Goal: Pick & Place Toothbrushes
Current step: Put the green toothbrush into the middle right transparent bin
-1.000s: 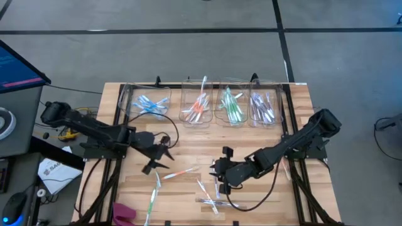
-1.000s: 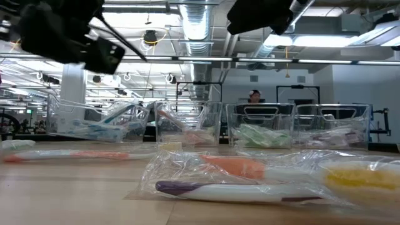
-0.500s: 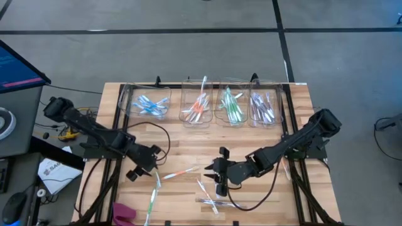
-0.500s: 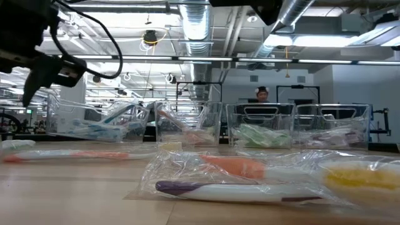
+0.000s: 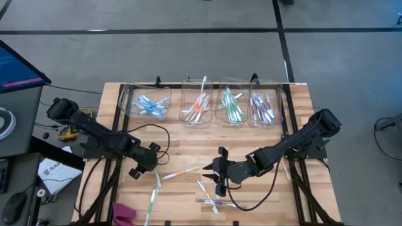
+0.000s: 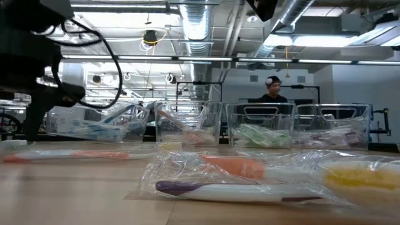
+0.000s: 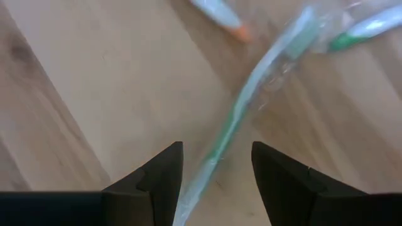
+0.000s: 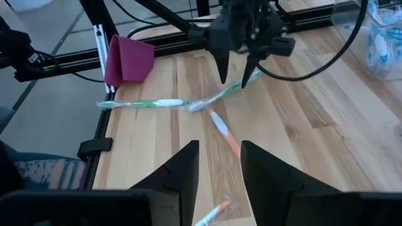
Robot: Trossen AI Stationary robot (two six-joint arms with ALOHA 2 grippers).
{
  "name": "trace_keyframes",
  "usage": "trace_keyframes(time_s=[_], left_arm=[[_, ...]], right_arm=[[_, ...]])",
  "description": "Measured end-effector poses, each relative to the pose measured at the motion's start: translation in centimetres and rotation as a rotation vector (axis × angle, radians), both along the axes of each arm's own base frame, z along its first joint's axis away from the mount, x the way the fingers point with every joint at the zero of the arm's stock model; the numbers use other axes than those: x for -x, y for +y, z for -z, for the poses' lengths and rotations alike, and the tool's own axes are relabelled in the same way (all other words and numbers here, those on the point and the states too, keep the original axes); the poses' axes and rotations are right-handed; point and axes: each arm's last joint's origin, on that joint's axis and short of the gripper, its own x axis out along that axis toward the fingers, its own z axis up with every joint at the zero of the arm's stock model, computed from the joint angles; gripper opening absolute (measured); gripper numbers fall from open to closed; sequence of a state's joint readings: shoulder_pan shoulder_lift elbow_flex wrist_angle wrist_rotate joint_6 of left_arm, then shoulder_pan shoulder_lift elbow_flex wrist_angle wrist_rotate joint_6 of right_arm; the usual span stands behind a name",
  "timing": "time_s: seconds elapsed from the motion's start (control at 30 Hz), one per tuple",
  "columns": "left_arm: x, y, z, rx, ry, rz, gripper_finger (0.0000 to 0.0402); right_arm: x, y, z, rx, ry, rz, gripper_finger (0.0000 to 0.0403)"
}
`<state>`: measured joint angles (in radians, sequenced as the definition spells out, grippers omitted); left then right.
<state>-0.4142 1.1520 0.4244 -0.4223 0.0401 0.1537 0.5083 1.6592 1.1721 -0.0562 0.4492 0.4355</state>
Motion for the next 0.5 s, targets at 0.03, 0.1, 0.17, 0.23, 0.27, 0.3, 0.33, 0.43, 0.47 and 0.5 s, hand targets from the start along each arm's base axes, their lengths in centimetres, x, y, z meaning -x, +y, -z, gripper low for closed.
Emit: trace_keyframes(time_s=[0.03, 0.1, 0.17, 0.23, 0.27, 0.3, 0.33, 0.43, 0.47, 0.5], left_arm=[[-0.1, 0.0, 0.2, -0.002, 0.012, -0.001, 0.0182], [-0.3, -0.1, 0.8, -0.013, 0.041, -0.003, 0.0182], [-0.7, -0.2, 1.1, -0.021, 0.064, -0.006, 0.0182], [-0.9, -0.3, 1.3, -0.027, 0.083, -0.005, 0.0179], [-0.9, -0.3, 1.4, -0.029, 0.087, -0.005, 0.0175], [-1.0, -0.3, 1.4, -0.03, 0.087, -0.005, 0.0169], [-1.0, -0.3, 1.3, -0.031, 0.083, -0.007, 0.016], [-1.0, -0.3, 1.1, -0.027, 0.06, -0.026, 0.0118], [-1.0, -0.3, 1.0, -0.026, 0.057, -0.034, 0.0099], [-1.0, -0.3, 1.0, -0.027, 0.054, -0.038, 0.0078]], right_arm=[[0.0, 0.0, 0.0, 0.0, 0.0, 0.0, 0.0112], [0.0, 0.0, 0.0, 0.0, -0.001, 0.0, 0.0112], [0.0, 0.1, 0.0, -0.001, -0.002, -0.002, 0.0112], [0.0, 0.1, 0.0, -0.004, -0.002, -0.005, 0.0112], [0.1, 0.2, 0.0, -0.004, -0.003, -0.008, 0.0112], [0.1, 0.3, -0.1, -0.005, -0.004, -0.011, 0.0112], [0.1, 0.3, 0.0, -0.005, -0.004, -0.013, 0.0112], [0.3, 0.6, 0.0, -0.005, -0.004, -0.02, 0.0112], [0.3, 0.6, 0.0, -0.006, -0.003, -0.021, 0.0112], [0.3, 0.6, 0.0, -0.006, -0.004, -0.021, 0.0112]])
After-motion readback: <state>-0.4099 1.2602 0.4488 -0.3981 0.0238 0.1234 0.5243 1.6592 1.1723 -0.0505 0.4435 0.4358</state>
